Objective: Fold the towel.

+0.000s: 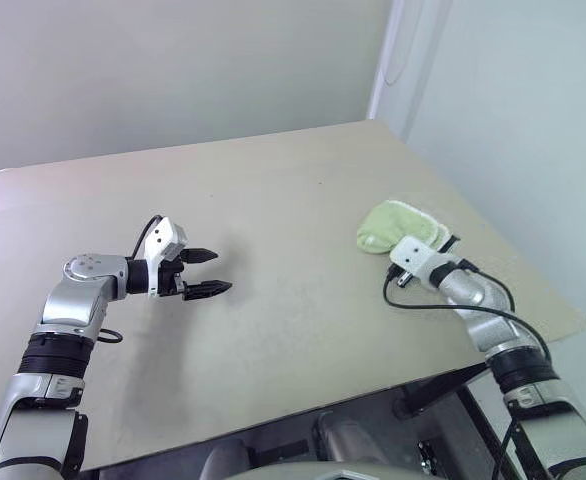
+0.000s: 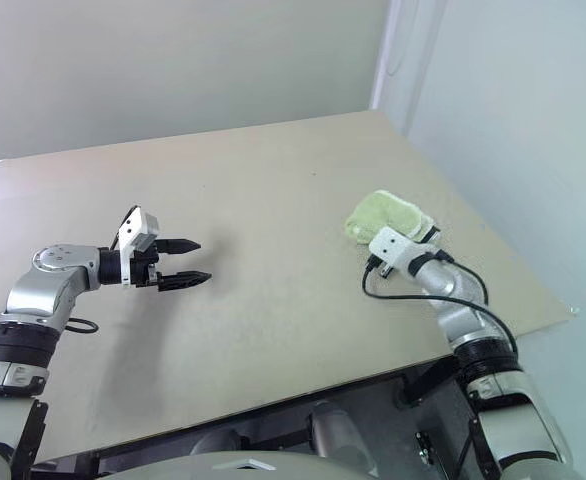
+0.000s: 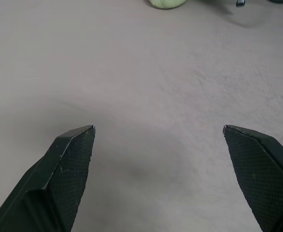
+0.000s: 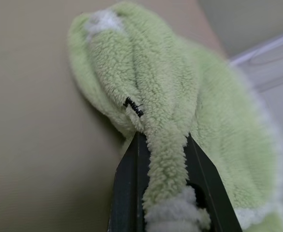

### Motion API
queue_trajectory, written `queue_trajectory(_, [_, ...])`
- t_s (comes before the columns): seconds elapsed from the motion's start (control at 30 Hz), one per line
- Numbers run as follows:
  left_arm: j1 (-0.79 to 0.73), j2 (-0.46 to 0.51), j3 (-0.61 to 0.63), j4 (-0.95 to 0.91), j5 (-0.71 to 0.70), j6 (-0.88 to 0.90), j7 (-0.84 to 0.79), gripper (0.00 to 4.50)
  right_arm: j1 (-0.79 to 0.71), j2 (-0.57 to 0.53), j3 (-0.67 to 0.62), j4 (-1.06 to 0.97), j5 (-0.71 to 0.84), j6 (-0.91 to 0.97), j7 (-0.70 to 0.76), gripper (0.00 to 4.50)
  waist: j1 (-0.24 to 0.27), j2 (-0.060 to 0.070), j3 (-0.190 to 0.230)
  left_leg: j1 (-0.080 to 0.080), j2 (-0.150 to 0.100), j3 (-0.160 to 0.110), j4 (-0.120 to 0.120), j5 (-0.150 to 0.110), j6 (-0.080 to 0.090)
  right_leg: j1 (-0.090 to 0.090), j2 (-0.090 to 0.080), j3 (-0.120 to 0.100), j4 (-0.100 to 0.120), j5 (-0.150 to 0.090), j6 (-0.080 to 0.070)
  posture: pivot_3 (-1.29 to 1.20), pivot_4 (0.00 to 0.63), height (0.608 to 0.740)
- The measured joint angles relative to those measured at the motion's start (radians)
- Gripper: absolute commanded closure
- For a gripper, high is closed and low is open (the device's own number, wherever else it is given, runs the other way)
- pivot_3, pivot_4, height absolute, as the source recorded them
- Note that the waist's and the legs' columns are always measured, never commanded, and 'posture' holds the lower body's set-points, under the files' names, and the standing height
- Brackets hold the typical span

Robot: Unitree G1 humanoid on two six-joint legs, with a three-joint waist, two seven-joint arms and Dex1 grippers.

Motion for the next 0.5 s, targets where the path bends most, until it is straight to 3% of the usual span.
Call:
queue_trajectory(0.13, [0.0,0.0,0.0,0.0,0.001,0.0,-0.001,0.0,0.013,0.0,-0.004,-0.044,0.014,0.025,0.023,3.33,0.001,0.0,0.0,0.0,0.0,0.0,0.0,0.0,0.0,0.0,0.0,0.0,0.0,0.0,0.0,0.0,0.0,0.74])
queue_trajectory(0.43, [0.0,0.0,0.0,0.001,0.002,-0.003,-0.003,0.0,0.073,-0.006,-0.029,-0.16,0.109,0.084,0.129,0.02,0.002,0.0,0.0,0.0,0.0,-0.001,0.0,0.0,0.0,0.0,0.0,-0.001,0.0,0.0,0.0,0.0,0.0,0.74])
queue_trajectory(0.5, [0.0,0.0,0.0,0.003,0.005,-0.004,-0.004,0.0,0.095,-0.007,-0.052,-0.221,0.165,0.119,0.185,0.02,0.003,0.0,0.0,0.0,0.0,-0.001,0.0,0.0,0.0,0.0,0.0,-0.001,0.0,0.0,0.001,0.0,0.0,0.74])
